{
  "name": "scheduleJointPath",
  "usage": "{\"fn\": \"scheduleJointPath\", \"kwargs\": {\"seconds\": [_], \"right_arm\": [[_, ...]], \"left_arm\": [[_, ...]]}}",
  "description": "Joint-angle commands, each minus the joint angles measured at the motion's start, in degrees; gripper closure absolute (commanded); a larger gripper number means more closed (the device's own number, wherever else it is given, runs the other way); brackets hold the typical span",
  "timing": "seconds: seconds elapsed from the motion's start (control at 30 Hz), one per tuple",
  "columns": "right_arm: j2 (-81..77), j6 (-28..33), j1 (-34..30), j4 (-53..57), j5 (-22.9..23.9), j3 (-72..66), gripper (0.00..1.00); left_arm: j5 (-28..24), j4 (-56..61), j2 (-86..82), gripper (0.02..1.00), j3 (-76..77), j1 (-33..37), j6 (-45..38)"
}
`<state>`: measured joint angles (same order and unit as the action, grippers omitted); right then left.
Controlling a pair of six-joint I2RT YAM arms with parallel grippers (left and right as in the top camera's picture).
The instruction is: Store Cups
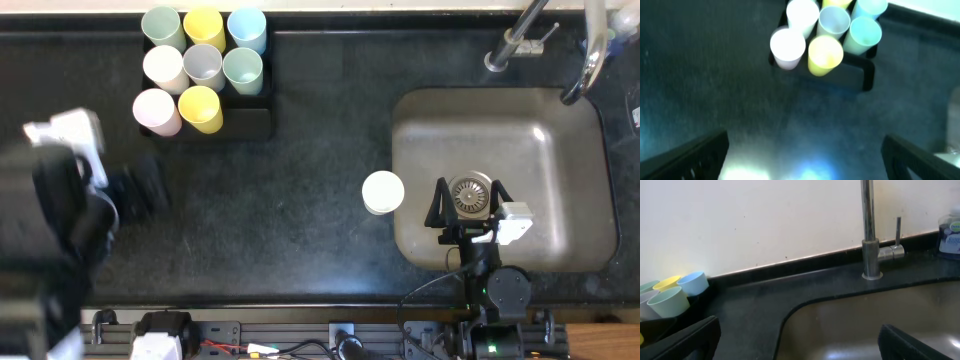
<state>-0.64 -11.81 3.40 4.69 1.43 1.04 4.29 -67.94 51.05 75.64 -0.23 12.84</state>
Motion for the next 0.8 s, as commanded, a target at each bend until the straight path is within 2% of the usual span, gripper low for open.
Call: {"fn": "scheduleJointPath", "kwargs": {"seconds": [0.03,0.1,0.13,0.23,0.43,0.53,0.7,0.8], "right_arm": [[0.4,-0.2,-0.1,-0.3,-0.4,-0.8,0.003],[0.4,-0.2,-0.1,-0.3,-0.4,-0.8,0.003],[0.4,-0.2,-0.1,-0.3,-0.4,-0.8,0.003],[0.4,-0.2,-0.1,-0.2,-0.4,-0.8,0.003],[0.4,-0.2,-0.1,-0.3,-0.4,-0.8,0.005],[0.4,-0.2,-0.1,-0.3,-0.4,-0.8,0.003],[0.4,-0.2,-0.1,-0.3,-0.4,-0.8,0.003],[0.4,-0.2,-0.1,-0.3,-0.4,-0.8,0.005]], "left_arm": [[-4.2,18.1,-20.5,0.020,-29.2,0.3,-18.2],[-8.2,27.1,-28.2,0.020,-38.8,0.3,-18.8],[-11.7,35.7,-35.6,0.020,-47.1,0.3,-18.8],[-14.0,45.2,-44.0,0.020,-56.7,0.2,-18.8],[-14.2,54.0,-50.8,0.020,-67.9,0.2,-18.2],[-14.3,57.8,-50.9,0.020,-72.6,0.2,-11.8],[-13.2,64.5,-50.9,0.020,-75.3,0.3,-11.9],[-11.9,64.1,-50.9,0.020,-75.2,0.3,-11.9]]}}
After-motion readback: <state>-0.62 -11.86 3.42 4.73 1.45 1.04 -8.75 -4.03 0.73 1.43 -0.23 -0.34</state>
